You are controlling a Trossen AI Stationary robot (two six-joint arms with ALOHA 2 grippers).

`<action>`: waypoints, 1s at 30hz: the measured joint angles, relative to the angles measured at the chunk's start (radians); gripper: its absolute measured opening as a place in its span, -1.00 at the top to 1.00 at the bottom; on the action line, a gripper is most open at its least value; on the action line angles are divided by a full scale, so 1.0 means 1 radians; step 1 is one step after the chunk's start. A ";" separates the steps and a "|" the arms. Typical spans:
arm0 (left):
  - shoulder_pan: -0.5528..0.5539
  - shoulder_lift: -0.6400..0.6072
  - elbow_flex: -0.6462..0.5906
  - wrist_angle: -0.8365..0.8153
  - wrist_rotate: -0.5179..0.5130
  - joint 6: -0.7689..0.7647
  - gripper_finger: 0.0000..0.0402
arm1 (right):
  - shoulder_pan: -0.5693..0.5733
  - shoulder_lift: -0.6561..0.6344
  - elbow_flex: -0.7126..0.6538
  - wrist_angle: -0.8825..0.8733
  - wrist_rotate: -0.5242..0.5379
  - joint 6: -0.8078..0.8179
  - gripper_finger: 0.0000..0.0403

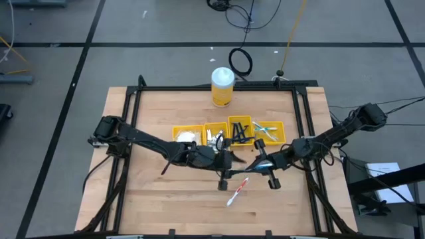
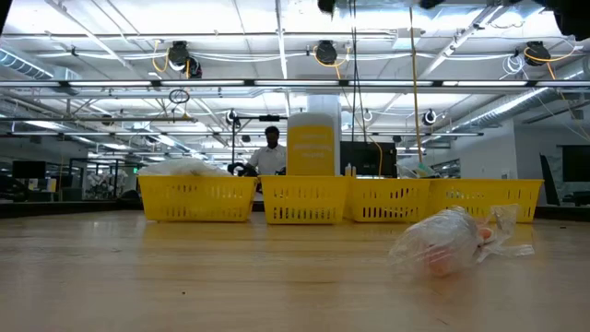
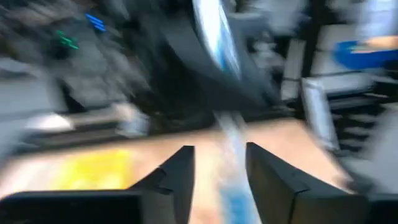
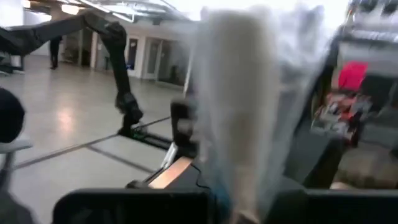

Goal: Pick & Place Travel size toiletries
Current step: Put the light blue toothbrush into the right yellow bin

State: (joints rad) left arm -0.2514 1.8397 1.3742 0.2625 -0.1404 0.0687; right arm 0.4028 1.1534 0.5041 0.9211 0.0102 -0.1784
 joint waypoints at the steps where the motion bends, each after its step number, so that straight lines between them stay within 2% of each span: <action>1: -0.013 0.000 0.020 -0.007 -0.069 0.030 0.26 | -0.006 0.001 0.000 -0.010 -0.009 0.019 0.97; 5: -0.058 -0.001 0.085 -0.093 -0.263 0.135 -0.05 | -0.028 -0.001 0.000 -0.037 0.001 0.038 0.98; 8: -0.096 -0.011 0.125 -0.174 -0.371 0.159 -0.25 | -0.032 -0.012 0.001 -0.099 0.094 0.038 0.98; 10: -0.132 -0.042 0.147 -0.269 -0.444 0.143 -0.34 | -0.035 -0.051 0.001 -0.200 0.207 0.038 0.98; 15: -0.217 -0.095 0.155 -0.614 -0.676 -0.081 -0.47 | -0.062 -0.193 -0.002 -0.505 0.567 0.047 0.98; 18: -0.231 -0.091 0.146 -0.825 -0.749 -0.254 -0.47 | -0.135 -0.282 0.001 -0.724 0.673 0.093 0.98; 23: -0.233 -0.096 0.064 -0.979 -0.802 -0.513 -0.42 | -0.272 -0.388 0.001 -1.035 0.659 0.264 0.98; 27: -0.221 -0.094 -0.028 -0.944 -0.802 -0.614 -0.37 | -0.330 -0.404 -0.002 -1.252 0.612 0.409 0.98; 30: -0.215 -0.094 -0.076 -0.918 -0.798 -0.648 -0.37 | -0.350 -0.403 -0.001 -1.342 0.617 0.478 0.97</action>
State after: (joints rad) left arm -0.4664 1.7454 1.2982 -0.6556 -0.9381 -0.5790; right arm 0.0524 0.7501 0.5030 -0.4207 0.6270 0.3001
